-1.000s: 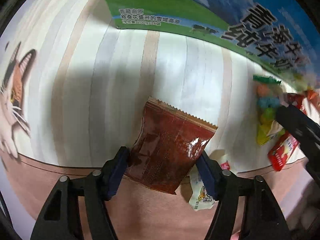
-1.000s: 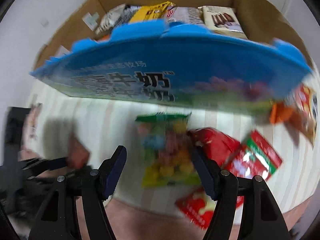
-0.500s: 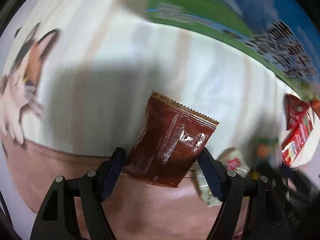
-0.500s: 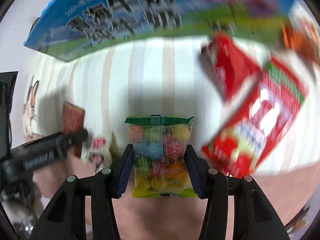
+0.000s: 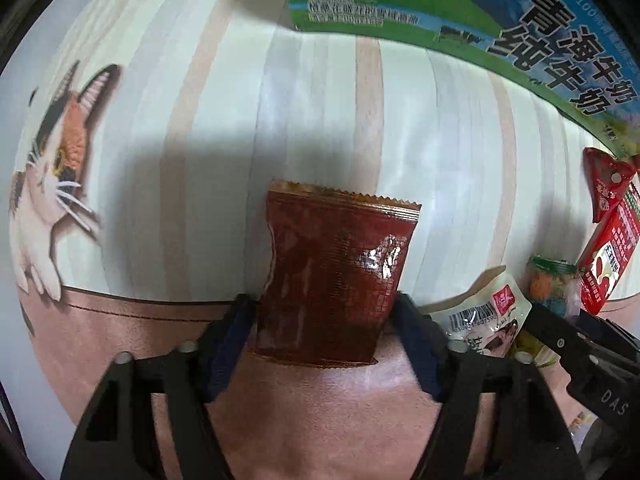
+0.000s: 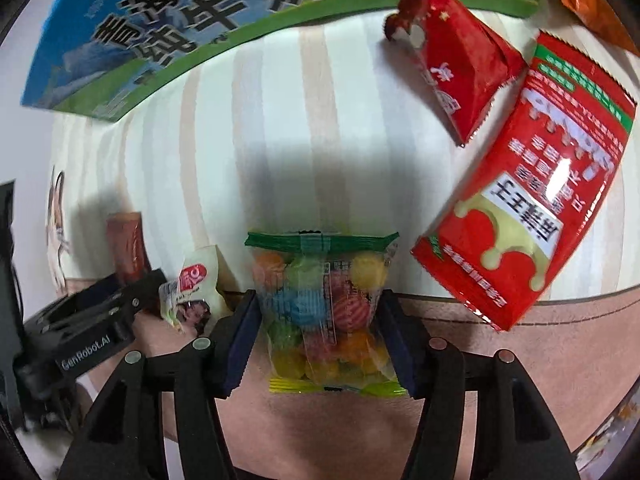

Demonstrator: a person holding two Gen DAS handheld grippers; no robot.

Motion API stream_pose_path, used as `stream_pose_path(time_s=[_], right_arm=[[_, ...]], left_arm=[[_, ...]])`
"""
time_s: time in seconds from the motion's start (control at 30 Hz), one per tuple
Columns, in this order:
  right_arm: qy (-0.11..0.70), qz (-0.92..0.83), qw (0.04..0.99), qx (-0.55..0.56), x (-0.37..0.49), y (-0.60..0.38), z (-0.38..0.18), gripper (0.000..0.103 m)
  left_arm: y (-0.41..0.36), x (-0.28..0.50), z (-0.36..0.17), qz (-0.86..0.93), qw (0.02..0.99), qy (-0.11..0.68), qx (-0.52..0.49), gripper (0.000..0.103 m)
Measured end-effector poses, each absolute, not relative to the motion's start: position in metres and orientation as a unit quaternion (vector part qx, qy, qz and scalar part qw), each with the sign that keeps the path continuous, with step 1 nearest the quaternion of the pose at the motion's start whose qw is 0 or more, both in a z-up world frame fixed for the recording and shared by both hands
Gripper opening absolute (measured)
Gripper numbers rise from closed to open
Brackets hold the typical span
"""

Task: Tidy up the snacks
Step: 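Carry the brown packet and candy bag into the box and open both tools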

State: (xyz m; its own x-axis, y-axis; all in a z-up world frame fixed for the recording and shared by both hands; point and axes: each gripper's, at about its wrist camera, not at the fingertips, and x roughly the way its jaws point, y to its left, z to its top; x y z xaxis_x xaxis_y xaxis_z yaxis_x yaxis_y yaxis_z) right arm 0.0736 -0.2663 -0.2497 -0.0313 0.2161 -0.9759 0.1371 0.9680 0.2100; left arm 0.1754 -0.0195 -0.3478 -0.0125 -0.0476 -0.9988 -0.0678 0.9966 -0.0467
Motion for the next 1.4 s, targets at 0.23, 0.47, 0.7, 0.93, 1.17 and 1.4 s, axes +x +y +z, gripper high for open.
stream_pose_path(time_s=[0.23,0.47,0.7,0.93,1.17,1.4], right_arm=[[0.701,0.018,0.705,0.104,0.056,-0.248,-0.256,0.054],[0.681,0.029,0.72,0.131,0.035,-0.261,-0.231,0.053],[0.654,0.058,0.733,0.179,0.028,-0.279,-0.18,0.053],[0.6,0.083,0.768,0.207,0.069,-0.31,-0.09,0.053],[0.571,0.066,0.792,0.207,0.147,-0.339,-0.051,0.053],[0.58,0.039,0.797,0.166,0.224,-0.35,-0.054,0.053]], left_arm=[[-0.019,0.157,-0.326,0.021,0.717,0.694,-0.06,0.053],[-0.007,0.139,-0.301,0.011,0.723,0.683,-0.106,0.053],[-0.012,0.13,-0.242,-0.025,0.741,0.656,-0.14,0.053],[-0.04,0.184,-0.165,-0.101,0.752,0.625,-0.186,0.053],[-0.07,0.281,-0.149,-0.131,0.731,0.629,-0.229,0.053],[-0.1,0.361,-0.182,-0.128,0.695,0.674,-0.216,0.053]])
